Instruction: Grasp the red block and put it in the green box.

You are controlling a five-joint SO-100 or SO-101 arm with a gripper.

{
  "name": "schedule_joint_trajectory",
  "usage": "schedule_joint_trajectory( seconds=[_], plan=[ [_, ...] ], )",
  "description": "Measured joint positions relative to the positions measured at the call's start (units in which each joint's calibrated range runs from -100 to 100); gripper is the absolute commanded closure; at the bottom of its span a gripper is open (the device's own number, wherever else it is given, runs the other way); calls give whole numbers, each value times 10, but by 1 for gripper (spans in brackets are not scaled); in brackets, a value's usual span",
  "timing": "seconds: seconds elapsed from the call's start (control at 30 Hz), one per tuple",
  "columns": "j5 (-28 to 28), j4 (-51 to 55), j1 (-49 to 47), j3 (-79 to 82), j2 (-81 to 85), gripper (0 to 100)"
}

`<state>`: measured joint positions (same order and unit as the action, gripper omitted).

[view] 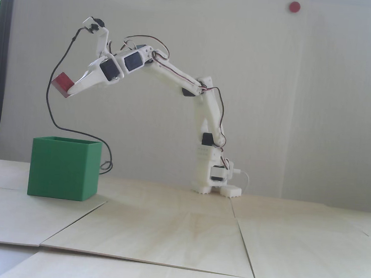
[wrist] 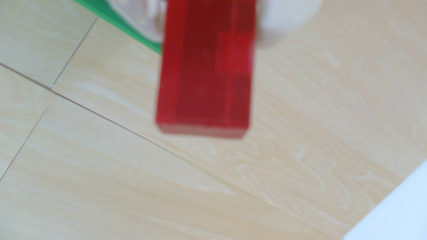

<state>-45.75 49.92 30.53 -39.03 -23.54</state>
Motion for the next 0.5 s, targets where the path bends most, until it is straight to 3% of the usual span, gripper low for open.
schedule_joint_trajectory(
  seconds=[0.5],
  plan=[
    [0, -5, -1, 121, 10, 98]
  ],
)
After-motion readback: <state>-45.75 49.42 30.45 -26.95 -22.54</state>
